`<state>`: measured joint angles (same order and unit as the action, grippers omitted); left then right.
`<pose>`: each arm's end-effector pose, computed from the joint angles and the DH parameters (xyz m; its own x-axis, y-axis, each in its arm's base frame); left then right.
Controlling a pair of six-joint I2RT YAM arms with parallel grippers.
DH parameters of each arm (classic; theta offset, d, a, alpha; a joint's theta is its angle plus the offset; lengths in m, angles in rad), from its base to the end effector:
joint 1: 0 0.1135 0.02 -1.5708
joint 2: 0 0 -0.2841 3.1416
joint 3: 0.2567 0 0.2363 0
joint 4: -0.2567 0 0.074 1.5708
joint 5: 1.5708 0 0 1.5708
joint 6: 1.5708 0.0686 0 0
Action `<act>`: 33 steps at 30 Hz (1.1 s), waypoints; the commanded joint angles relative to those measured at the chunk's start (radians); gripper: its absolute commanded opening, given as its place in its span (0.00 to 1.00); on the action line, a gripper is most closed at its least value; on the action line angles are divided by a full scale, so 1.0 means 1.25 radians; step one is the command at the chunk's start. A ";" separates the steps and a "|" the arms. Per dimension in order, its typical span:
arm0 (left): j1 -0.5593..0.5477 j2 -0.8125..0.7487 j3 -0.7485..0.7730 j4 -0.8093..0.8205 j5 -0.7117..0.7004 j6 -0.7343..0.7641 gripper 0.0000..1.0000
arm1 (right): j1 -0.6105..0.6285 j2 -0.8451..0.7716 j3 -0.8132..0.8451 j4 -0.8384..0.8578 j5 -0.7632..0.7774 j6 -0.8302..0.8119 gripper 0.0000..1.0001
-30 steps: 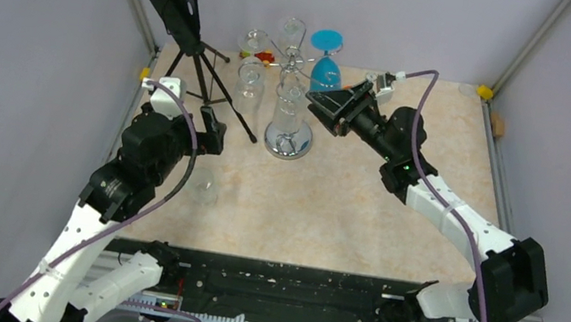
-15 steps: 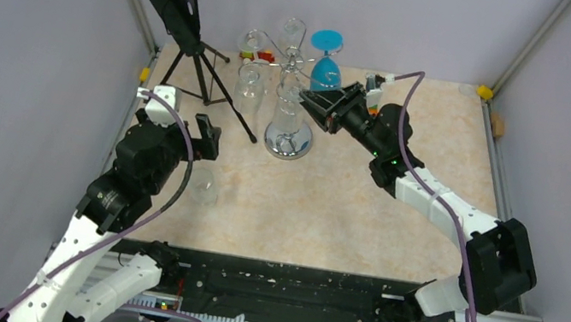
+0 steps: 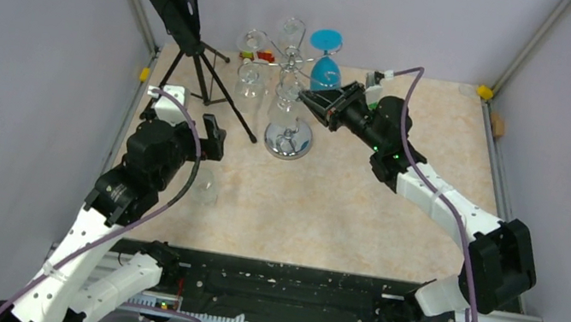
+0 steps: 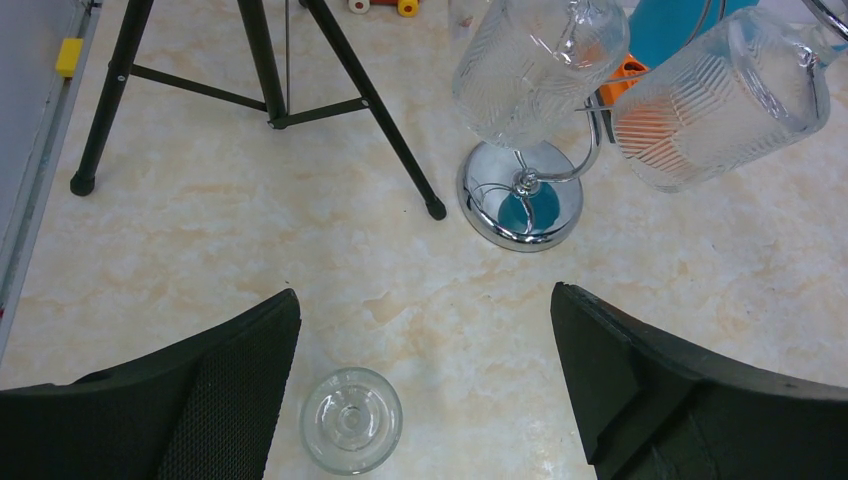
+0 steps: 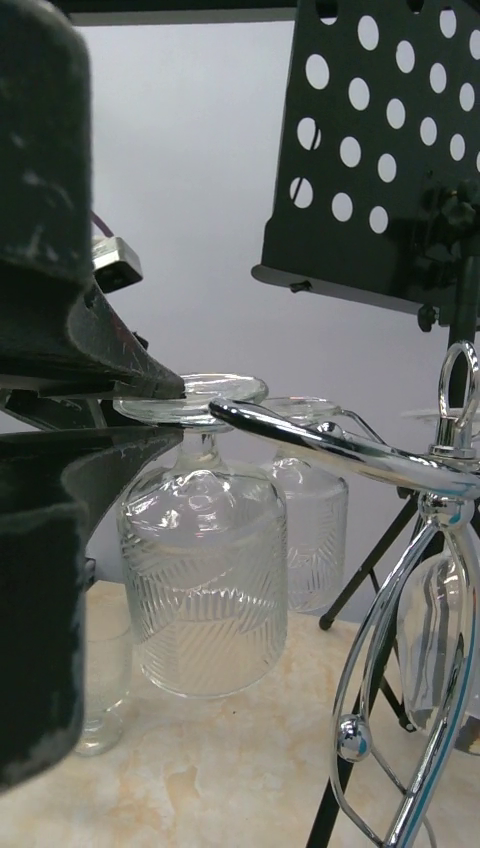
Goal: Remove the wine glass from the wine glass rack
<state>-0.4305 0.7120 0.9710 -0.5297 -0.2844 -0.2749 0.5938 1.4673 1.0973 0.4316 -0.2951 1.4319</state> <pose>0.1400 -0.0431 0.3783 -0.2759 -0.1600 -0.9478 0.0831 0.9784 -0.1893 0.2912 0.2206 0.3780 -0.7614 0.6293 -0.1559 -0.1580 0.0532 0.9860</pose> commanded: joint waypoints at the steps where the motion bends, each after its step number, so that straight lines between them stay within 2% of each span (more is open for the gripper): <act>1: 0.005 -0.005 -0.006 0.034 0.004 -0.006 0.99 | 0.011 0.004 0.072 -0.044 0.008 -0.036 0.08; 9: 0.005 -0.011 -0.011 0.034 -0.005 -0.002 0.99 | 0.011 -0.007 0.138 -0.197 0.048 -0.125 0.04; 21: 0.004 -0.019 -0.020 0.032 -0.012 0.004 0.99 | 0.011 0.020 0.272 -0.434 0.091 -0.332 0.07; 26: 0.004 -0.022 -0.024 0.032 -0.018 0.006 0.99 | 0.011 0.023 0.291 -0.470 0.106 -0.376 0.10; 30: 0.004 -0.021 -0.024 0.032 -0.018 0.007 0.99 | 0.011 0.027 0.296 -0.467 0.093 -0.375 0.01; 33: 0.004 -0.023 -0.026 0.031 -0.020 0.008 0.99 | 0.011 0.019 0.275 -0.420 0.073 -0.346 0.00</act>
<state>-0.4305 0.6956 0.9409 -0.5297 -0.2974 -0.2771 0.6067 1.4841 1.4288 -0.1165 -0.2291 1.0286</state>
